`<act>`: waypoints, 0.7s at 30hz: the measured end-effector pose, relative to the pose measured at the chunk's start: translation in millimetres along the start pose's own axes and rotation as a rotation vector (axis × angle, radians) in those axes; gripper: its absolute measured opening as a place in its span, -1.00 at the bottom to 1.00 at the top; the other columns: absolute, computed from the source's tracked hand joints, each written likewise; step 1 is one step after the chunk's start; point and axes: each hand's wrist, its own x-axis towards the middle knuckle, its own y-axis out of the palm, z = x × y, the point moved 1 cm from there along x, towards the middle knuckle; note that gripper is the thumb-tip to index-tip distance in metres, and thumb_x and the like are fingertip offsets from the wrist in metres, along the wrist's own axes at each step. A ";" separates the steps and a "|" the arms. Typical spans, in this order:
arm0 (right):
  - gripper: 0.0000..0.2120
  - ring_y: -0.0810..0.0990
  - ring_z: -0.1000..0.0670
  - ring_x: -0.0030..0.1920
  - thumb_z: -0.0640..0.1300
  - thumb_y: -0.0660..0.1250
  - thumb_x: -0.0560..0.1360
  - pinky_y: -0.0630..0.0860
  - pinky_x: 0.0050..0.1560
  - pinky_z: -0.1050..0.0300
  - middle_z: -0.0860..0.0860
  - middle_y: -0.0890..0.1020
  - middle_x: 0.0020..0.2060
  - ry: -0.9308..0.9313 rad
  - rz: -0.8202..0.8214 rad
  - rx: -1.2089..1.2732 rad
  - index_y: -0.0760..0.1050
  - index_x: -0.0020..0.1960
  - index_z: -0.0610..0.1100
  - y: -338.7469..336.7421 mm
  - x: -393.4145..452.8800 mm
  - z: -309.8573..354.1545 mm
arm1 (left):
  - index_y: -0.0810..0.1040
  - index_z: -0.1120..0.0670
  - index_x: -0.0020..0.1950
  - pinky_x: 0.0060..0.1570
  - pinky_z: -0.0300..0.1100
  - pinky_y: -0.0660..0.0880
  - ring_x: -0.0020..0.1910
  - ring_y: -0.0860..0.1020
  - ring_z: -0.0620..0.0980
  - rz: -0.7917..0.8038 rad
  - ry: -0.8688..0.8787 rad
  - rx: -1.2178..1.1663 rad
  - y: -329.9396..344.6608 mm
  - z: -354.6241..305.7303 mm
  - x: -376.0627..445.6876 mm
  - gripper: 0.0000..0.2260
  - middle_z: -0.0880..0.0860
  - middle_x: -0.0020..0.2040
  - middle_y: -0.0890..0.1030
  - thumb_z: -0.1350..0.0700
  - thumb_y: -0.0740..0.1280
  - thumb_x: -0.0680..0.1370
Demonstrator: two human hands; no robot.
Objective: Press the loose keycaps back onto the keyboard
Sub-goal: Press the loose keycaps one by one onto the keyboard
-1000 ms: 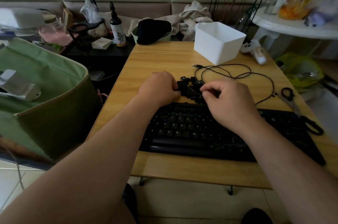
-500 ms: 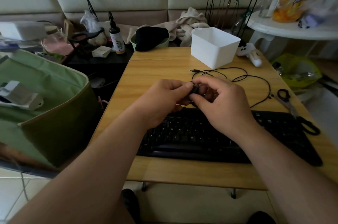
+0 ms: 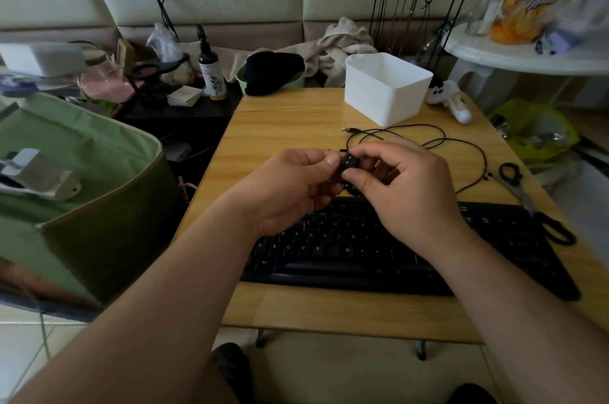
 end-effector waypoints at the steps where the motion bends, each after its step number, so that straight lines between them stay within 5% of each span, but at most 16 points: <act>1: -0.76 0.58 0.16 -0.17 -0.12 0.61 0.42 0.53 -0.17 0.23 0.15 0.63 -0.15 -0.004 0.000 0.001 0.72 0.08 0.00 0.1 -0.1 0.2 | 0.66 0.18 0.24 -0.07 -0.18 0.48 -0.12 0.56 -0.08 0.005 0.000 0.002 -0.8 0.2 -0.1 -0.76 0.11 0.06 0.64 0.10 0.28 0.69; 12: -0.79 0.61 -0.07 -0.10 -0.07 0.51 0.51 0.58 -0.16 -0.04 0.00 0.66 -0.14 -0.252 0.017 -0.292 0.72 0.11 -0.11 10.6 1.4 5.0 | 0.74 -0.01 0.11 -0.03 -0.12 0.44 -0.06 0.53 -0.07 -0.101 0.085 0.390 -21.6 -12.5 -8.8 -0.84 -0.05 -0.04 0.72 0.02 0.37 0.65; 21: -0.82 0.58 0.17 -0.08 0.00 0.51 0.51 0.58 -0.03 0.14 0.17 0.62 -0.12 0.043 0.201 -0.136 0.73 0.10 0.02 25.3 0.4 5.4 | 0.70 -0.16 0.15 0.00 -0.22 0.45 0.09 0.58 -0.16 -0.472 0.109 0.597 -86.3 -10.5 -23.4 -0.87 -0.03 0.13 0.66 0.00 0.42 0.63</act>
